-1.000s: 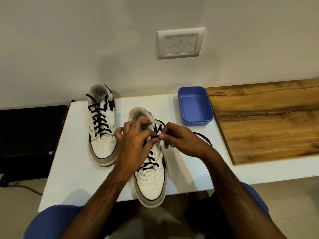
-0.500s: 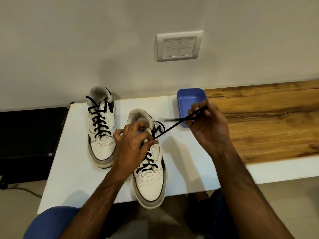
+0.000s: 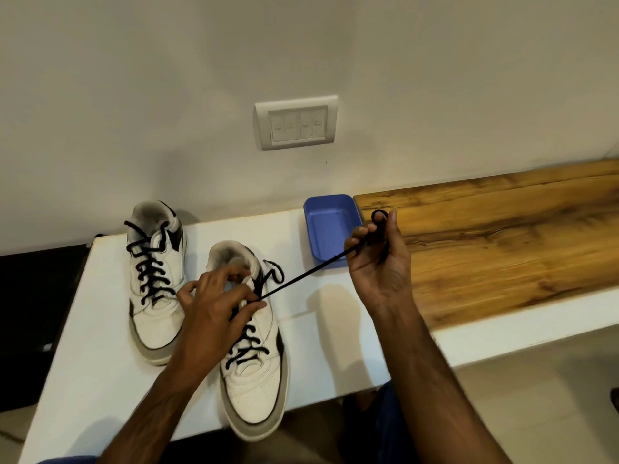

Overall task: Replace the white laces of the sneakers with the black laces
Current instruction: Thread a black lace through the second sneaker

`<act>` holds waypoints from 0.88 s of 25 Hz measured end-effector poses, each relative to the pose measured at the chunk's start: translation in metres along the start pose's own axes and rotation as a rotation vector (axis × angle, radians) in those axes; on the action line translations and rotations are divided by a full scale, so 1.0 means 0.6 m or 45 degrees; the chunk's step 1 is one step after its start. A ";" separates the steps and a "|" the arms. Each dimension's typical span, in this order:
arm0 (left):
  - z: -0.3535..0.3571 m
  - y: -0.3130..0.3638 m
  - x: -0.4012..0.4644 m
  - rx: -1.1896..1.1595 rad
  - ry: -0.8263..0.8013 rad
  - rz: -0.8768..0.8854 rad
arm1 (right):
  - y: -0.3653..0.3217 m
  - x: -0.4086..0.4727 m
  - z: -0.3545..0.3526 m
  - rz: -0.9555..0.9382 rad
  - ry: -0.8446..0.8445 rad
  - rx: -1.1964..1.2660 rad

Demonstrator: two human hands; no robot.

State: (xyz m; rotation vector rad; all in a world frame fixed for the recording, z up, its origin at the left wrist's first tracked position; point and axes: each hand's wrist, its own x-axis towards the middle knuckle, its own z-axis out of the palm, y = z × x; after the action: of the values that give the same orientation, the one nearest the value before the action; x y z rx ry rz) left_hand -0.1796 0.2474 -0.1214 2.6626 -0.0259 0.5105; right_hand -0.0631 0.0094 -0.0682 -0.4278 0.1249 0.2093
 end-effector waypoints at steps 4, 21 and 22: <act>-0.001 0.007 -0.002 -0.032 0.003 -0.016 | -0.023 -0.008 0.000 -0.065 0.024 -0.031; -0.100 0.054 -0.009 -1.283 0.169 -0.792 | 0.116 -0.090 0.060 0.297 -0.611 -1.621; -0.102 0.046 -0.015 -1.288 0.190 -0.825 | 0.121 -0.089 0.059 0.300 -0.629 -1.693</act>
State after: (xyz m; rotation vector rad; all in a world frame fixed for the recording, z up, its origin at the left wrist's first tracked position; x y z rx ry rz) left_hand -0.2118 0.2474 -0.0619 1.5156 0.4747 0.3335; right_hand -0.1289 0.0797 -0.0561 -1.6666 -0.4931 0.6205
